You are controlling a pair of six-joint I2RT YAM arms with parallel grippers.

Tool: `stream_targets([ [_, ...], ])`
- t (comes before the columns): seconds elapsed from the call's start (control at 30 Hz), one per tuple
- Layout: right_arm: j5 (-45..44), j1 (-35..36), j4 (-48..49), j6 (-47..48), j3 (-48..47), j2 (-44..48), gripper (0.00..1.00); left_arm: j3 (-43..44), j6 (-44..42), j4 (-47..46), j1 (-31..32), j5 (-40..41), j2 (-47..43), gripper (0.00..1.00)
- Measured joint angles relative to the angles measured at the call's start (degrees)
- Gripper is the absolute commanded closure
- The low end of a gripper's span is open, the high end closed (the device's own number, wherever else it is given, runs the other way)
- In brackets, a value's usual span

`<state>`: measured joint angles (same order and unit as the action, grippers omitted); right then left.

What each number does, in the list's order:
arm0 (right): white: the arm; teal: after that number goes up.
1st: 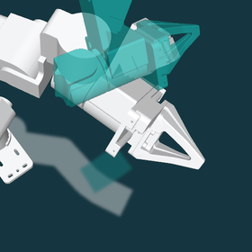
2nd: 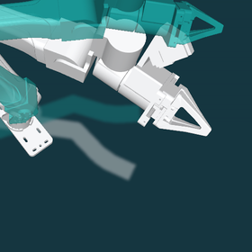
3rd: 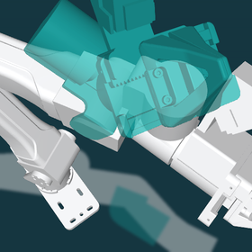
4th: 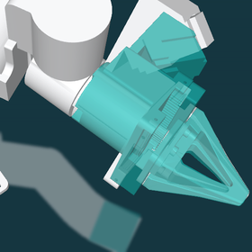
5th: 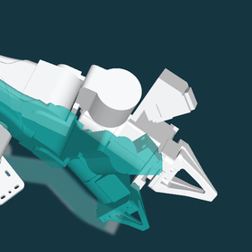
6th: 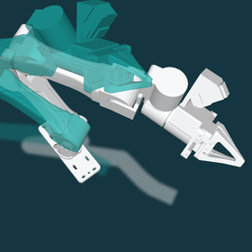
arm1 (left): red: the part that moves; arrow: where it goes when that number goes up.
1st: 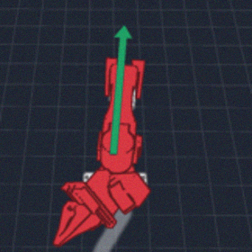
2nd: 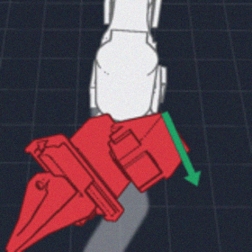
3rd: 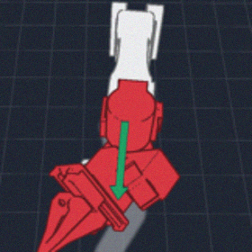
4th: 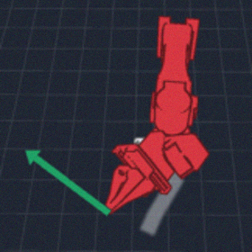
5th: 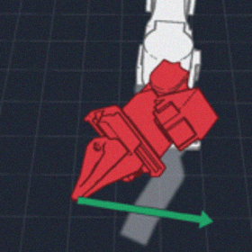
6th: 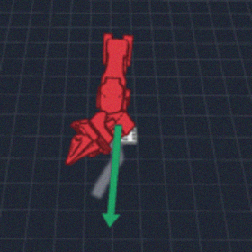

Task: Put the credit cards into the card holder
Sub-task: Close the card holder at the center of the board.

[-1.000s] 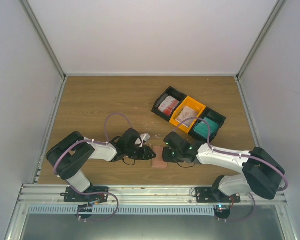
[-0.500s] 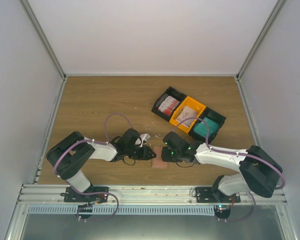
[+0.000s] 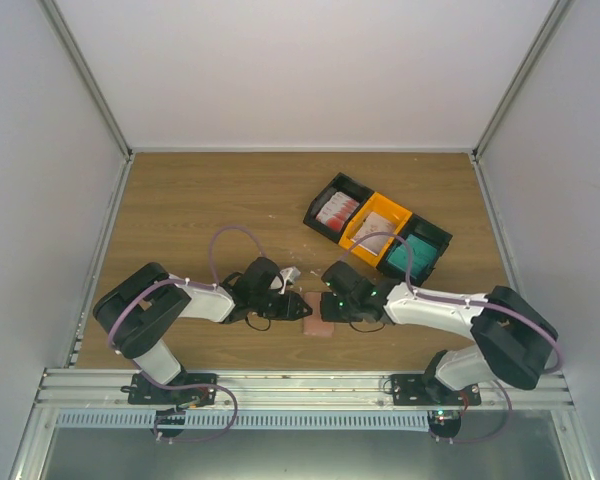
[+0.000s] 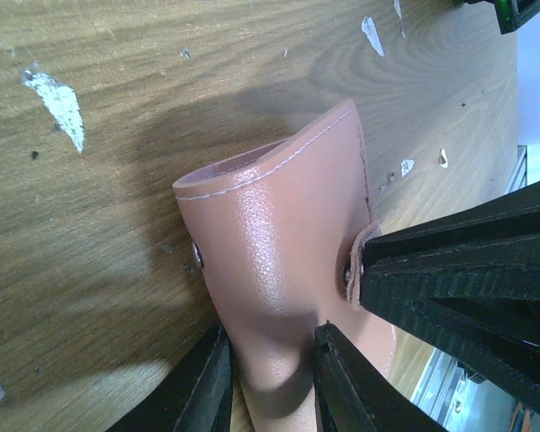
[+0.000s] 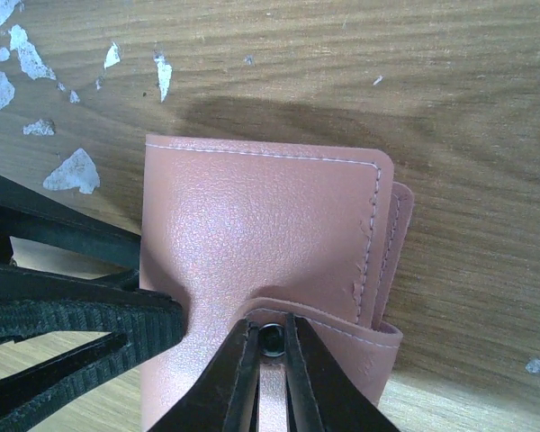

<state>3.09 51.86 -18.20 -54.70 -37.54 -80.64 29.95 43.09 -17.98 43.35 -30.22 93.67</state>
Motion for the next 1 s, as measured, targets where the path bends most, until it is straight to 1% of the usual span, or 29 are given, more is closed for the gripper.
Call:
stream_targets([
  [0.2,0.02,0.02,-1.16,0.96,-1.09,-0.9,0.91,0.0,0.0,-0.09,0.0,0.02,0.24,0.74],
  [0.37,-0.44,0.55,-4.46,2.43,-4.15,-3.19,0.91,0.0,0.0,-0.2,-0.02,0.04,0.42,0.76],
  [0.6,-3.74,2.71,-9.86,3.48,-8.83,-6.88,0.94,0.02,0.0,-0.2,-0.02,0.04,0.48,0.76],
  [0.77,-6.56,4.35,-11.21,3.43,-9.86,-7.91,0.93,0.02,0.0,-0.17,-0.02,0.04,0.48,0.76],
  [0.83,-7.08,4.57,-11.39,3.34,-9.99,-7.65,0.89,0.02,0.0,-0.15,-0.02,0.07,0.46,0.75],
  [0.93,-7.91,4.74,-12.09,2.86,-10.23,-6.99,0.76,0.02,-0.02,0.61,0.09,0.72,-0.44,0.72],
  [1.0,-9.18,4.7,-13.75,2.6,-10.54,-5.68,0.69,0.0,-0.13,2.86,0.13,2.05,-2.19,0.64],
])
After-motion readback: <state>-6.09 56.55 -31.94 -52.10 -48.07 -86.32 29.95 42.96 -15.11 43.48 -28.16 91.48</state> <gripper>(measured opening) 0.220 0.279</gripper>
